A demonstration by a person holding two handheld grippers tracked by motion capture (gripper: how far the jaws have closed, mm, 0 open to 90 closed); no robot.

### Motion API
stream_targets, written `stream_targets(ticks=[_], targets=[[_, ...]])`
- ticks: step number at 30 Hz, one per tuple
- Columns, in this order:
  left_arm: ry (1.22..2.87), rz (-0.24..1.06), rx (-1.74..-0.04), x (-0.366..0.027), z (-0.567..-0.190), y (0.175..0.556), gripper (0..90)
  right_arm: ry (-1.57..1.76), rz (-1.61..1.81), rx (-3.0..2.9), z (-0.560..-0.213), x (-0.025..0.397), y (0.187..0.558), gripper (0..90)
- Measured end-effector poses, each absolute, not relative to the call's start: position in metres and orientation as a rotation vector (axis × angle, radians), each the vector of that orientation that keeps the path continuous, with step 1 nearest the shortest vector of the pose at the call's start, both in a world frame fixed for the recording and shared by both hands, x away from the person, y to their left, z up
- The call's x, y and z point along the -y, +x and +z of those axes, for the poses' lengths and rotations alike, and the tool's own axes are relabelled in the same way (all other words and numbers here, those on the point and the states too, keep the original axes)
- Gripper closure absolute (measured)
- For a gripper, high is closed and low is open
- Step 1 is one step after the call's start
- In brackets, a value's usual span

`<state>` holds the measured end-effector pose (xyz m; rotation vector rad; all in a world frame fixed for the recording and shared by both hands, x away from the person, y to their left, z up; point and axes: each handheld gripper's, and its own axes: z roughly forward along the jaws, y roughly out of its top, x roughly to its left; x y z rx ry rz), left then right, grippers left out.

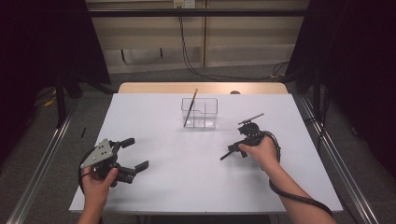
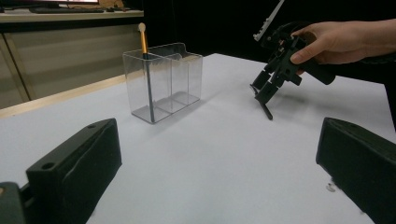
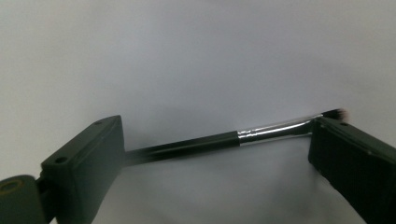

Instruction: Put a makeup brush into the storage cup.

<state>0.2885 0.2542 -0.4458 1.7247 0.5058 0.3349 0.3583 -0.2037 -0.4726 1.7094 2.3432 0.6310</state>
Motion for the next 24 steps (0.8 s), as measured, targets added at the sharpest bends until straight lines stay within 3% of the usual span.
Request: stream_targets(ticks=[4,5,7,10,24], targets=[[1.723,0.329,-0.505,-0.254,-0.446,0.288,0.0,1.717,0.632,-2.353,-0.470,0.208,0.359,12.5],[1.723,0.330,-0.505,-0.254,-0.446,0.288,0.0,1.719,0.634,-2.351,-0.469,0.211,0.360,18.0],[1.723,0.329,-0.503,-0.253,-0.446,0.288,0.0,1.634,0.578,-2.374,-0.467,0.215,0.359,39.5],[1.730,0.327,-0.501,-0.252,-0.446,0.289,0.0,1.619,0.586,-2.373,-0.467,0.219,0.358,39.2],[1.735,0.325,-0.504,-0.253,-0.447,0.290,0.0,1.707,0.659,-2.352,-0.470,0.215,0.366,11.4]])
